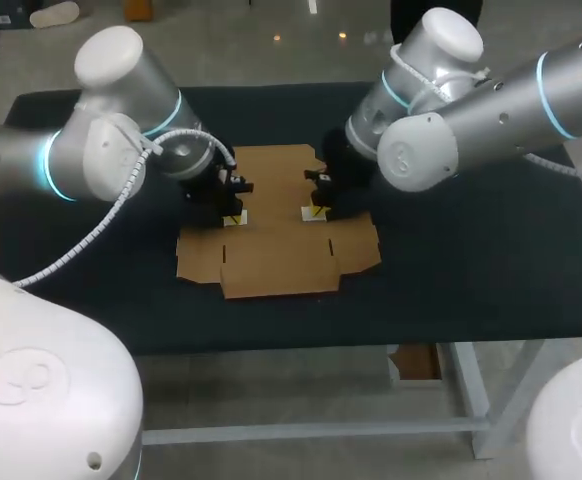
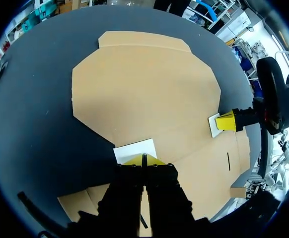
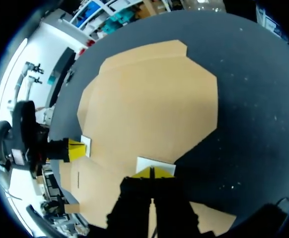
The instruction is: Assemble the packaging by folding the flat box into shape, placing the metal phone stand inside, and closing the box properly
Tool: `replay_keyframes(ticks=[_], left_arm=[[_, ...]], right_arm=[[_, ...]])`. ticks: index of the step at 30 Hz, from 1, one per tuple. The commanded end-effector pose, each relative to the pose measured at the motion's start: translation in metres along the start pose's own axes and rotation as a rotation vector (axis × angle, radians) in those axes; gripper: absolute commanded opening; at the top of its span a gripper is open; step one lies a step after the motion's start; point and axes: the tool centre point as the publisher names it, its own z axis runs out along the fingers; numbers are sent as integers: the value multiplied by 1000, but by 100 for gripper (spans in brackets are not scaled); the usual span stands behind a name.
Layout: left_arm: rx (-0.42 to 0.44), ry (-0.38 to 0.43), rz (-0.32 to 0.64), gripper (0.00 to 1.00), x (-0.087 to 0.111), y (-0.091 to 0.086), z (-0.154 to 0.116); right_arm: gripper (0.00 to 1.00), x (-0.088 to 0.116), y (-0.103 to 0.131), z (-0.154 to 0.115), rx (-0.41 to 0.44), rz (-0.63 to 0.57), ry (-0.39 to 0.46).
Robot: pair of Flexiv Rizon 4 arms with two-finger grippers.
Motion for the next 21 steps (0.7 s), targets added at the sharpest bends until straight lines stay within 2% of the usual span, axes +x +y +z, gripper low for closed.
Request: replay_keyframes(ticks=[1, 7, 13, 19, 21], left_arm=[[-17, -49, -11, 0, 0, -2, 7], [-22, -53, -22, 0, -2, 1, 1], [29, 5, -18, 0, -8, -1, -28], [61, 81, -30, 0, -17, -6, -55], [66, 113, -34, 0, -19, -7, -61]], right_arm=[[0, -1, 1, 7, 9, 6, -16], [0, -6, 1, -3, -4, 11, 2], [0, -8, 0, -26, -42, -1, 81], [0, -15, 2, -48, -65, -18, 224], [0, -20, 3, -55, -66, -30, 298]])
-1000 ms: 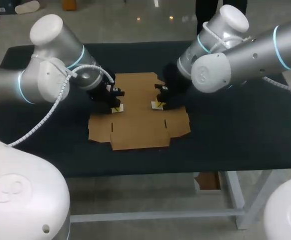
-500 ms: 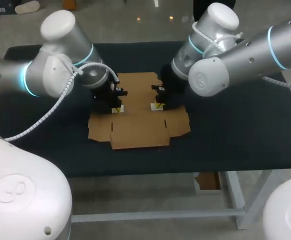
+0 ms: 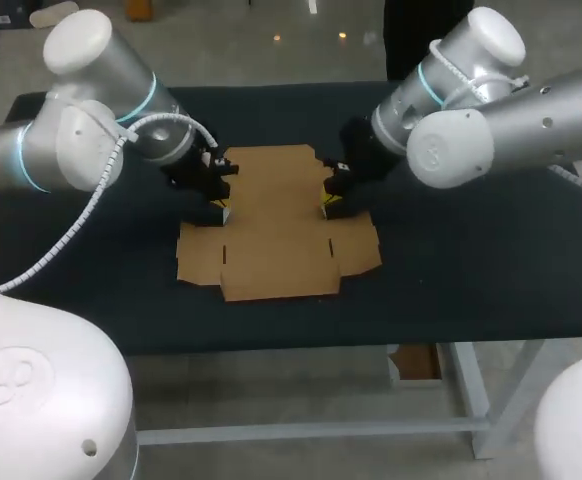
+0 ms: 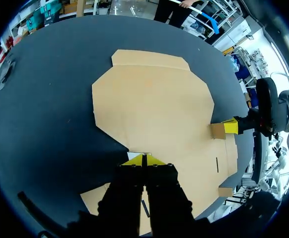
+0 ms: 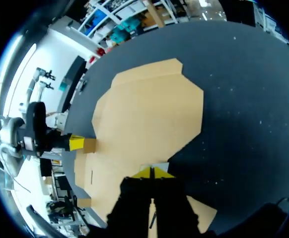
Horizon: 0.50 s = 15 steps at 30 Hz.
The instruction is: Assemble the packaging by folding the flat box into shape, placing the metal phone stand inside, and closing the box properly
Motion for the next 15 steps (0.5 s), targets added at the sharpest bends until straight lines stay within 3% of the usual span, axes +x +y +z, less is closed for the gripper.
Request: replay_keyframes(ticks=[1, 8, 15], left_arm=[[10, 73, -2, 0, -9, 5, -25], [10, 156, -19, 0, -18, 0, -37], [12, 185, -32, 0, -21, -4, -46]], right_arm=[[0, -13, -1, -23, 10, -12, 206], [0, -18, 3, -35, 8, -12, 324], [0, -20, 7, -40, 6, 18, 354]])
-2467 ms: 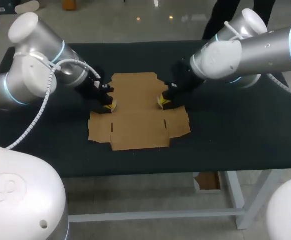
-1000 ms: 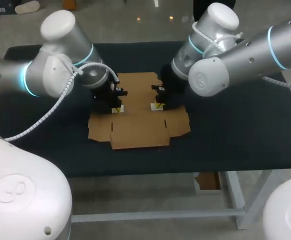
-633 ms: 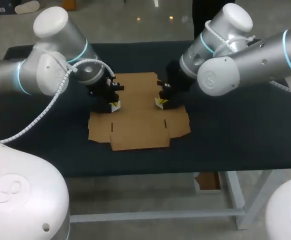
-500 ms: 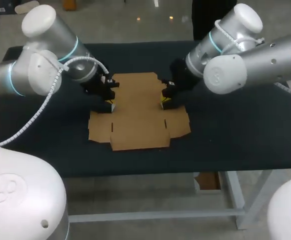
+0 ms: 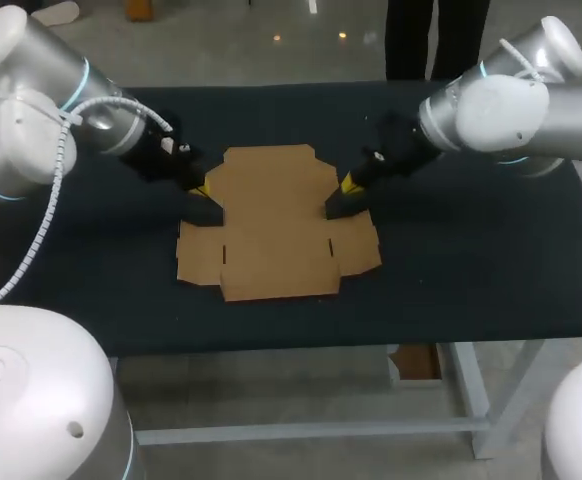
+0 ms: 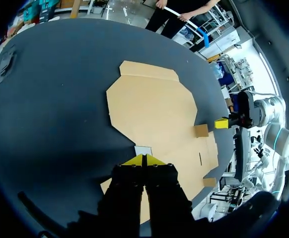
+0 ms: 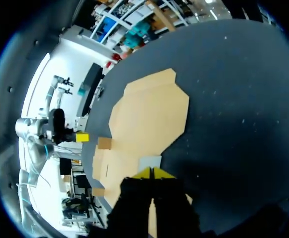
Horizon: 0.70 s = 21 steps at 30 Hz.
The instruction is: Assemble the packaging by folding the flat box into shape, placing the metal phone stand inside, and closing the box properly
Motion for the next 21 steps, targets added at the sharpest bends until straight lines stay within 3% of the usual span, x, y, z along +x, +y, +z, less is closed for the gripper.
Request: replay_keyframes(ticks=[1, 2, 3, 4, 6, 7, 15, 17, 19, 20, 21], left_arm=[[-2, 18, -4, 0, -2, -2, -6], [-2, 20, -5, 1, -3, -2, -7], [0, 20, -7, 20, -3, -3, -9], [2, 23, -10, 24, -4, -3, -10], [4, 25, -13, 23, -5, -4, -12], [6, 28, -16, 24, -5, -4, -13], [5, 37, -26, 23, -8, -6, -18], [4, 40, -27, 25, -9, -7, -20], [4, 42, -29, 29, -9, -7, -22], [4, 43, -30, 36, -9, -8, -24], [4, 44, -31, 49, -10, -8, -25]], right_arm=[[0, -3, 6, -3, 17, 13, 157], [0, -3, 7, -4, 18, 15, 158], [0, -4, 7, -4, 18, 18, 158], [0, -6, 8, -4, 19, 24, 159], [4, -9, 8, -4, 21, 34, 160], [13, -11, 8, -4, 22, 43, 163], [16, -21, 7, -12, 16, 77, 157], [22, -22, 7, -14, 15, 84, 156], [31, -22, 7, -15, 16, 91, 160], [31, -23, 7, -15, 16, 96, 160], [31, -24, 7, -15, 17, 104, 162]])
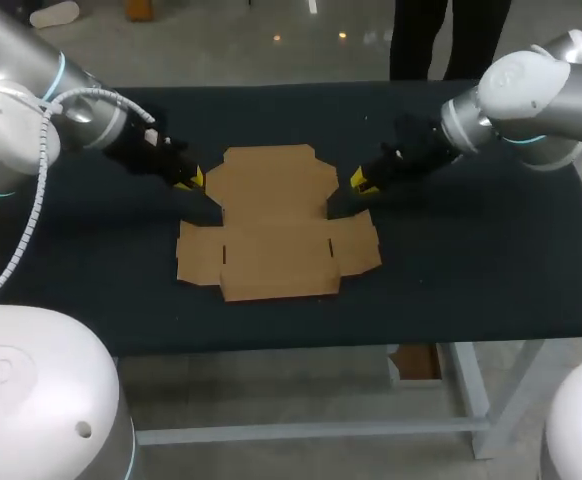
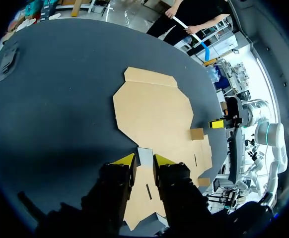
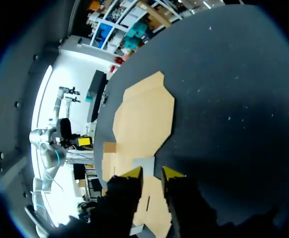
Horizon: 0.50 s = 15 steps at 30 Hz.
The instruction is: Assemble the packaging by folding the flat box into shape, placing the metal phone stand inside, and closing the box properly
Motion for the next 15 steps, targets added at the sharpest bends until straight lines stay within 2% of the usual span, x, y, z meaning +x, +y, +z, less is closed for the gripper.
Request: replay_keyframes(ticks=[1, 2, 4, 5, 6, 7, 9, 11, 15], left_arm=[[-4, 0, -3, 85, -1, -1, -8], [-2, 0, -6, 90, -1, -1, -9], [4, -8, -11, 92, -2, -2, -13], [5, -7, -14, 96, -3, -2, -14], [9, -14, -20, 100, -4, -1, -16], [11, -18, -24, 100, -6, -1, -18], [15, -19, -29, 100, -8, -2, -23], [20, -11, -39, 100, -10, -2, -27], [28, 8, -55, 100, -14, -4, -37]], right_arm=[[32, -5, 2, -3, 6, 18, 46], [33, -6, 2, -4, 2, 26, 45], [48, -8, 2, -7, -4, 37, 42], [64, -9, 1, -10, -6, 41, 39], [73, -9, 1, -12, -6, 41, 40], [76, -9, 0, -15, -9, 43, 39], [93, -8, 0, -20, -18, 44, 26], [100, -9, 0, -25, -25, 49, 17], [100, -9, 2, -30, -30, 59, 10]])
